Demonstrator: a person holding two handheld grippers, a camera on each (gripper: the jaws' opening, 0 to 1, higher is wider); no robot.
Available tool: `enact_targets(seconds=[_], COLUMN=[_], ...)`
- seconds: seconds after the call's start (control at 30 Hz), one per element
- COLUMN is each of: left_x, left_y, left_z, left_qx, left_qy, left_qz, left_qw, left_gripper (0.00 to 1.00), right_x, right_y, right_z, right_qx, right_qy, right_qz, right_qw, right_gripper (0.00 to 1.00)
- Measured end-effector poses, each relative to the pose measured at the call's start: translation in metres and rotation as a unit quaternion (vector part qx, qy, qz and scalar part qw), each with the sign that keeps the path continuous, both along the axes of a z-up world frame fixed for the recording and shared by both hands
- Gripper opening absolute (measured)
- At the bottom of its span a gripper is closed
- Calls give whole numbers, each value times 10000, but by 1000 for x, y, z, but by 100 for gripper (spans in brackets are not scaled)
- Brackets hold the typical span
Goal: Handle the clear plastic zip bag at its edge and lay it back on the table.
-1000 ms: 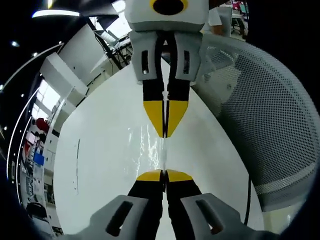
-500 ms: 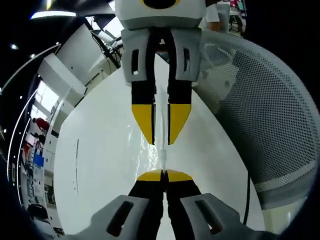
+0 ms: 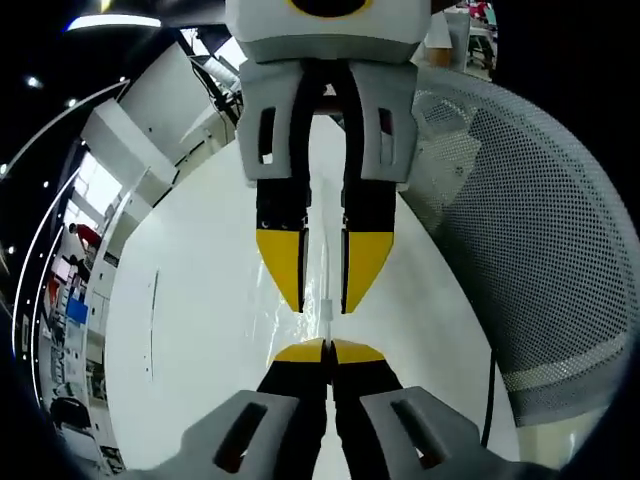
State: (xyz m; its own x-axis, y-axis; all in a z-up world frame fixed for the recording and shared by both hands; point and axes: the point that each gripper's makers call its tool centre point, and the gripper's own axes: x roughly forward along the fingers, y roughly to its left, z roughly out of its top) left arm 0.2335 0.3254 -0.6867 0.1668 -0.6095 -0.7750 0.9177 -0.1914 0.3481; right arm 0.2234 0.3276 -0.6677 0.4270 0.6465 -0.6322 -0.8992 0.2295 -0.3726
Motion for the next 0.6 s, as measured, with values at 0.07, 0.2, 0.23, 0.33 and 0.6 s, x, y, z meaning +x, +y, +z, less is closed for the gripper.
enact_targets(seconds=[0.07,0.2,0.23,0.33,0.6], left_x=[0,1,1,1,2], left_y=[0,-1,-2,-3,-4], left_z=[0,1,2,4,5], left_qx=[-17,-35,-53,-89,-78], left_qy=[5,19,8,31,26], left_qz=[8,23,31,55,60], left_qw=[10000,10000,10000,9999,9999], left_gripper=[0,0,0,0,0], right_x=[1,1,1,1,2], right_y=[1,1,1,0,-1], right_z=[0,1,1,0,2], right_qx=[2,4,6,2,53], right_qy=[-10,-13,-12,-11,-24], right_qz=[4,8,8,-3,-63], right_qw=[10000,10000,10000,10000,10000], right_gripper=[10,10,10,10,10])
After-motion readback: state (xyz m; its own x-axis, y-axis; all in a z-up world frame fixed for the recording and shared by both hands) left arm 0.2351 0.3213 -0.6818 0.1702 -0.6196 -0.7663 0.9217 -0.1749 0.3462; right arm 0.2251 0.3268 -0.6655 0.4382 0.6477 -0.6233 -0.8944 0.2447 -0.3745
